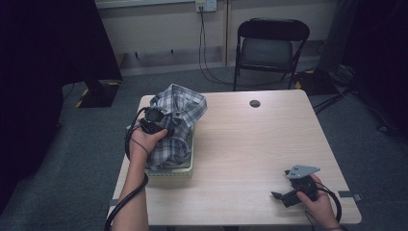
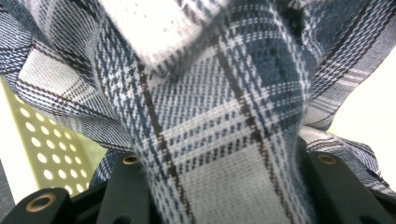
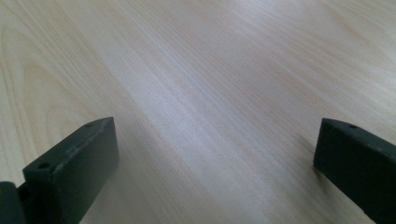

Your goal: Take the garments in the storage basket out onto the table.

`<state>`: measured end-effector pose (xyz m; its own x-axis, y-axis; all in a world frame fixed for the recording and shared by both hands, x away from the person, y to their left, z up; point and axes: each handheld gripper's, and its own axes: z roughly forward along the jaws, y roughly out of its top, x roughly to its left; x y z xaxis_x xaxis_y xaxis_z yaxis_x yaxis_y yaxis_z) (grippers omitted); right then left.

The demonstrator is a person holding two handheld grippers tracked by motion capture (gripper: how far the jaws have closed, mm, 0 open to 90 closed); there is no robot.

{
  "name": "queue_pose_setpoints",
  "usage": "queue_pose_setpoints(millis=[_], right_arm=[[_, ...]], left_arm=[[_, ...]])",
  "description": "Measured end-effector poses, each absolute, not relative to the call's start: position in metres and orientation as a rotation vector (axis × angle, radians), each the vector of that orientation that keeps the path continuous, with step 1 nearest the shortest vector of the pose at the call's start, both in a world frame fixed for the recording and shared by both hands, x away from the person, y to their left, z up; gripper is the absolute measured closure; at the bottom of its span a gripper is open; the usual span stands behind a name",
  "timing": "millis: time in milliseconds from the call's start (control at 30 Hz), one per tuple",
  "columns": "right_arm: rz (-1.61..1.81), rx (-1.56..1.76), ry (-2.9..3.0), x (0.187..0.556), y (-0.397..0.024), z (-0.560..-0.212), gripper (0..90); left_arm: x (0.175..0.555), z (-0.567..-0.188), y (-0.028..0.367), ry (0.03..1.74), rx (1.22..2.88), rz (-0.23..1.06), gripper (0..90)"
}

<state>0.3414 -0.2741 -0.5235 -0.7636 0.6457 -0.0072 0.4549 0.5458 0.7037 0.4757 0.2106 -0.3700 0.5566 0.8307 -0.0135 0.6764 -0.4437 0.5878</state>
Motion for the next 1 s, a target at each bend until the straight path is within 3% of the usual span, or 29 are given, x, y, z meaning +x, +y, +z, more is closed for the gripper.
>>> queue_pose_setpoints(millis=[400, 1000], right_arm=[[1.032, 0.918, 2.519, 0.341, -0.274, -0.523, 0.0], [1.032, 0.918, 2.519, 0.341, -0.274, -0.523, 0.0]], left_arm=[[0.467, -0.329, 0.185, 1.078, 2.27, 0.39, 53.3], [0.461, -0.309, 0.15, 0.954, 2.273, 0.347, 53.0]])
